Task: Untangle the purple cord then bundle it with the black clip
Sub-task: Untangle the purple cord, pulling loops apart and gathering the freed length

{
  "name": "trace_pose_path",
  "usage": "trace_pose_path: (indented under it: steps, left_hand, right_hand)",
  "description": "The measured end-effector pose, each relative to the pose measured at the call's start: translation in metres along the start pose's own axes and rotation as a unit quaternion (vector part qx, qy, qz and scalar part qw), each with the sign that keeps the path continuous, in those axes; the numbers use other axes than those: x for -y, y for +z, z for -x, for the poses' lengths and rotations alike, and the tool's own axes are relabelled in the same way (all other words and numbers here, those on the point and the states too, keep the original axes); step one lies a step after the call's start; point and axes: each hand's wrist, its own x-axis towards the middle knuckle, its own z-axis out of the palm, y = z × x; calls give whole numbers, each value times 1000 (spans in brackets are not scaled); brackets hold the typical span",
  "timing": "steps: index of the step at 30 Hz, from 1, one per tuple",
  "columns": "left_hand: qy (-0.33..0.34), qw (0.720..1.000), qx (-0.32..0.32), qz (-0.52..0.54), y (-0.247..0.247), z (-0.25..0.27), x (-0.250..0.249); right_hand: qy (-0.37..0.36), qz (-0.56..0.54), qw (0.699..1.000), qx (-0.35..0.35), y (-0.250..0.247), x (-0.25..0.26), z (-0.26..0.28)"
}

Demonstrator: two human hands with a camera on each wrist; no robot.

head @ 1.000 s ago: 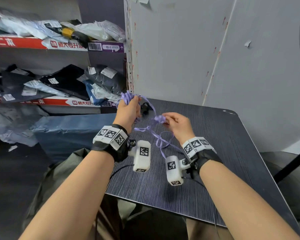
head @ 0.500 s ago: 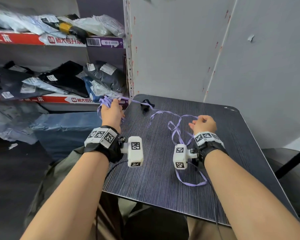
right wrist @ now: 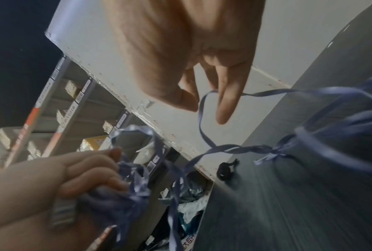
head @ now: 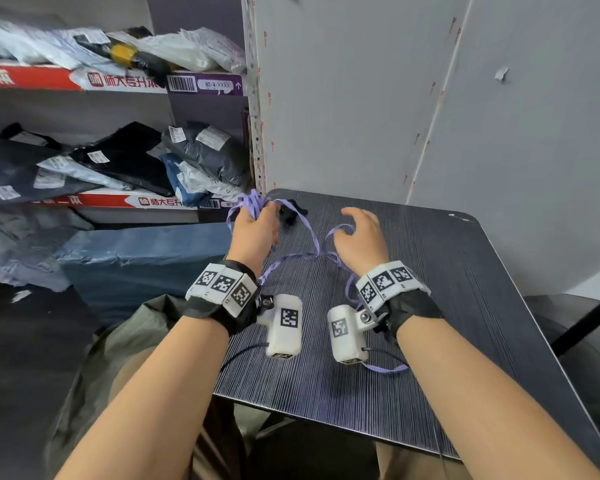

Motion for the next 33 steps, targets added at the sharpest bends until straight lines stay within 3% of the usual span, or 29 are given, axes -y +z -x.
trace_pose_path:
  steps: [6,11,16,22,24,26,30,33]
  left_hand:
    - [13,1000,15,-1,6,3,-6]
    - [27,998,50,6,9,6,-9]
    - [42,997,59,38,6,12,-15]
    - [25,999,-23,19,-8,2,-5]
    - [10,998,-53,16,-13,-3,1]
    - [-3,996,-85,26,-18,-7,6]
    - [-15,987,-153,54,-27,-11,7]
    - [-9,986,-160,55,-31,-12,7]
  right_hand:
    - [-57,-144,987,-29,9,15,6]
    - [-102,-124,981,106,20,13,10]
    - [-25,-144,989,25,20,-15,5]
    - [-28,-27,999,-27,6,-39,-7]
    - [-19,35,999,14,1,-44,-8]
    - [-27,101,990,97,-3,-44,-6]
    - [-60,335,920,196,-3,-60,-9]
    - [-22,435,870,229,-1,-79,-15]
